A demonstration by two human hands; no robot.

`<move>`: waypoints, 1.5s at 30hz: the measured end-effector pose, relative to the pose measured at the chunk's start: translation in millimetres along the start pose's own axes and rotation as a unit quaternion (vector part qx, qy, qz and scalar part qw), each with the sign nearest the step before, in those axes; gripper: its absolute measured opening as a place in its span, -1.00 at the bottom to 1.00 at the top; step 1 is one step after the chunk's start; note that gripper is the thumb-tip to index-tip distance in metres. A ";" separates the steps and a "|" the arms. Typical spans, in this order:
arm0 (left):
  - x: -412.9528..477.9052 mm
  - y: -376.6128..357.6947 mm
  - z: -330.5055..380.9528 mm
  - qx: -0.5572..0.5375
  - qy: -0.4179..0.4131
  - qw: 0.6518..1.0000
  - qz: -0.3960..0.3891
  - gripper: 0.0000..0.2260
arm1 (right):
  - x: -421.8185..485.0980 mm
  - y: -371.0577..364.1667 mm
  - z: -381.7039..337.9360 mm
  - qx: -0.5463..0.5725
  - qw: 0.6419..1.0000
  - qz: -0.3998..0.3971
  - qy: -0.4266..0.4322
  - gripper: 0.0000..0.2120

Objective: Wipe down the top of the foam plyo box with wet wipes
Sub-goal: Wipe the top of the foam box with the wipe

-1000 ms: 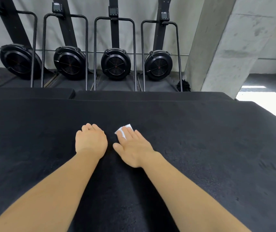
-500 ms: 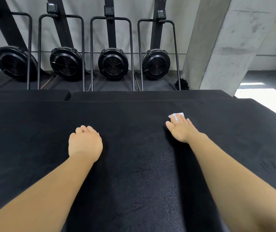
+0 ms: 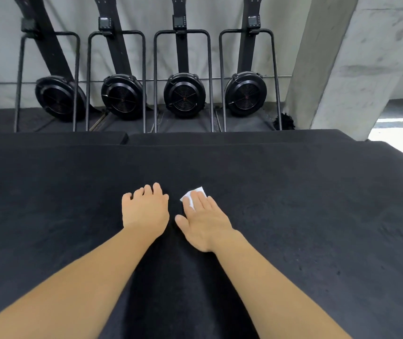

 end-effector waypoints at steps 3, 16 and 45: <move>-22.5 9.3 15.3 0.003 -0.008 1.000 0.004 -0.80 | -2.5 9.7 19.7 0.042 0.998 0.037 0.013 -0.53; -67.6 1.7 40.5 0.009 -0.019 0.998 -0.064 -0.62 | -23.6 32.0 167.5 0.116 0.967 0.031 -0.227 -0.48; -58.8 9.4 23.0 0.076 -0.111 0.967 -0.216 -0.52 | -62.1 31.2 151.8 0.077 0.982 0.018 -0.171 -0.53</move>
Point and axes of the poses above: each hand's wrist, its own x-axis towards the middle knuckle, its own y-axis out of the back of the hand, z = x × y, the point moved 5 cm from there along x, towards the middle knuckle, and after that the axes turned 3 degrees about -y, right-handed, at the moved point
